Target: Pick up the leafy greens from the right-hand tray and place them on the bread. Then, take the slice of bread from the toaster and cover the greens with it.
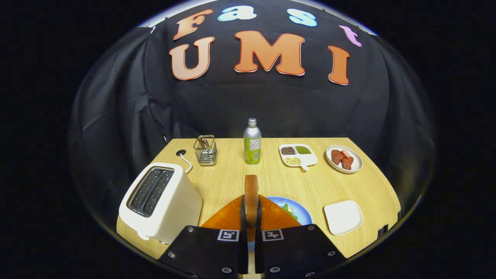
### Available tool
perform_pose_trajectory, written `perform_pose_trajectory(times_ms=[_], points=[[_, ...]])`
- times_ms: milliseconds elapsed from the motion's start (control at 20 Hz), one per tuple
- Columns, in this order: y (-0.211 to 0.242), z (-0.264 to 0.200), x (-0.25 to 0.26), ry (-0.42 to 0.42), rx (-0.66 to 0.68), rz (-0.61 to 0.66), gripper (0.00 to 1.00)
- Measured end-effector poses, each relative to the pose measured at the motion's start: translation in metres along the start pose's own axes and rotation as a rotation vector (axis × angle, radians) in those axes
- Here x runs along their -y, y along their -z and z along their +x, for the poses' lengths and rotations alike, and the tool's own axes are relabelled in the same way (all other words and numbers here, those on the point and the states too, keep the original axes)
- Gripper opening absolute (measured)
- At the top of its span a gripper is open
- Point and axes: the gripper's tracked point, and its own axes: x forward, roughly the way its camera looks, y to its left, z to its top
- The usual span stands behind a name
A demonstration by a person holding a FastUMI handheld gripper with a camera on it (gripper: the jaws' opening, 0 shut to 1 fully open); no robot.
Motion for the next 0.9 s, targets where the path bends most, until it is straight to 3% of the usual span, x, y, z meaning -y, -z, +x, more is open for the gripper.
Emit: perform_pose_trajectory(times_ms=[900], points=[[0.051, 0.04, 0.026, -0.114, -0.11, -0.023, 0.07]])
